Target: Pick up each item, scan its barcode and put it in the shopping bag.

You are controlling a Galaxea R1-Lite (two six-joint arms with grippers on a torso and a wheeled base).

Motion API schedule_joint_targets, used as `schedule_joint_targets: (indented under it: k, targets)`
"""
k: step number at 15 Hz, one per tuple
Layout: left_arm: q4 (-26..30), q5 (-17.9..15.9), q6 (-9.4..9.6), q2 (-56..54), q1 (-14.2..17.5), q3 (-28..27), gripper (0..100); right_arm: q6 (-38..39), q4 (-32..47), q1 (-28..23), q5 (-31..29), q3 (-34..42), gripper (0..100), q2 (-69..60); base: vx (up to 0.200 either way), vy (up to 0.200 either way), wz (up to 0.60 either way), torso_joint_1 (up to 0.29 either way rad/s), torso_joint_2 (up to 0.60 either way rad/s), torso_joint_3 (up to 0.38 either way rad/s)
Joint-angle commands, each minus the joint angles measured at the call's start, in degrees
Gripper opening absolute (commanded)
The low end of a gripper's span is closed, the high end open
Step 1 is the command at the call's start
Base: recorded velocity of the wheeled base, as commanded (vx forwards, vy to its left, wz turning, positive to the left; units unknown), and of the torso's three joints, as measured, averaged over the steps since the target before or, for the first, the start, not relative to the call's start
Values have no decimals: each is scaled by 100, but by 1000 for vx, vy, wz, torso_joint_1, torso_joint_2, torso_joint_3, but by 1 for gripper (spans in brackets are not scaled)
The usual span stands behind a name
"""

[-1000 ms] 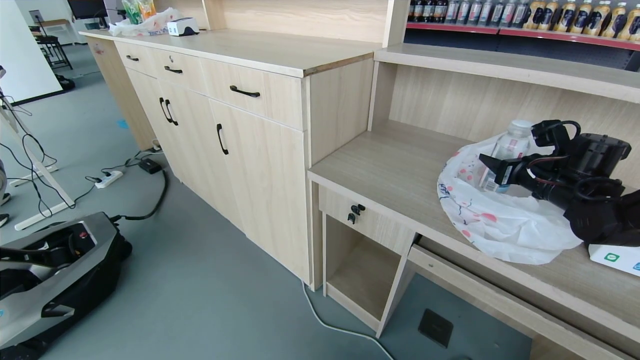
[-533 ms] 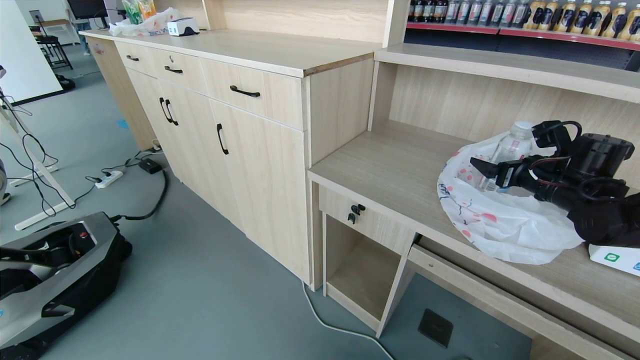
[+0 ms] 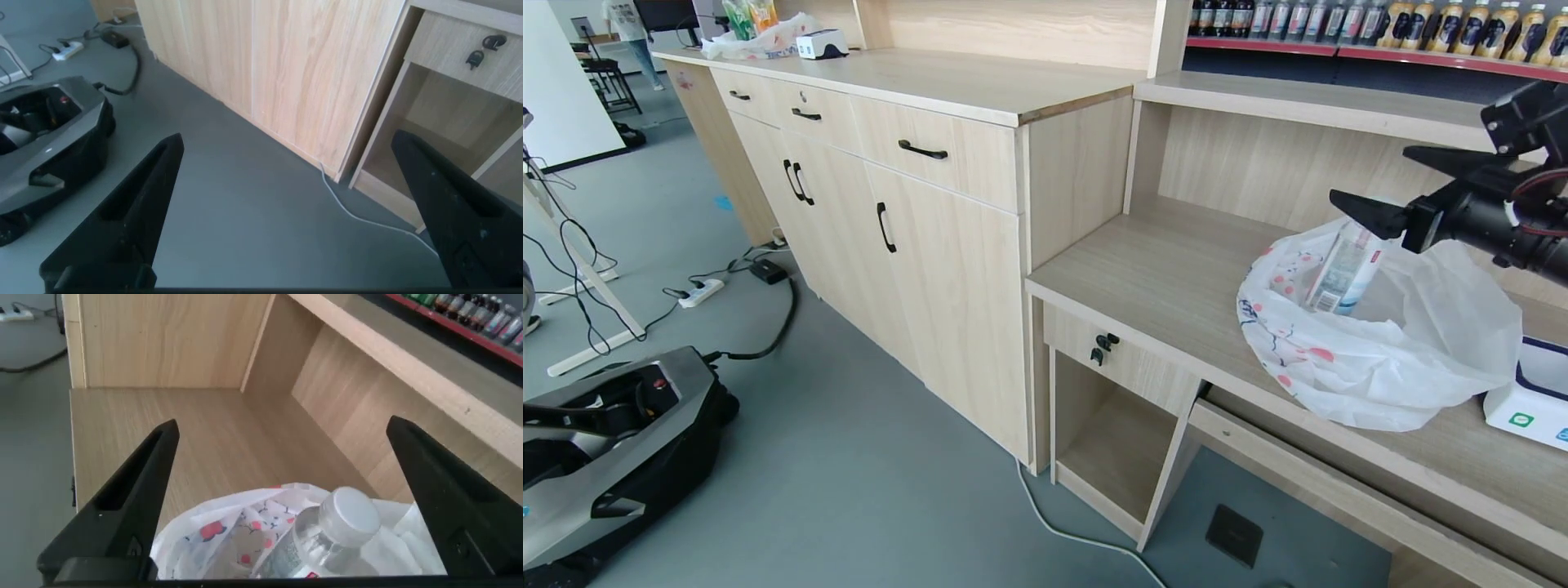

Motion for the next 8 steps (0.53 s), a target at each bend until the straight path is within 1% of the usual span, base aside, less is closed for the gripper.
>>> schedule_joint_targets:
  k: [1,4,5,7,8]
  targets:
    - [-1,8,3,2,2,0,100,-148,13,6,27,-62,100,-515,0,0,0,0,0,0]
    - [-1,-1,3,2,2,0,100,-157,49,23,18,-193,100,-700,0,0,0,0,0,0]
    - [-1,8,3,2,2,0,100,-148,180,23,-8,-334,100,-797,0,0,0,0,0,0]
    - [-1,8,-6,2,2,0,100,-122,646,50,-289,-589,100,-920,0,0,0,0,0,0]
    - [-1,8,3,2,2,0,100,-42,1112,173,-650,-800,100,-999,0,0,0,0,0,0]
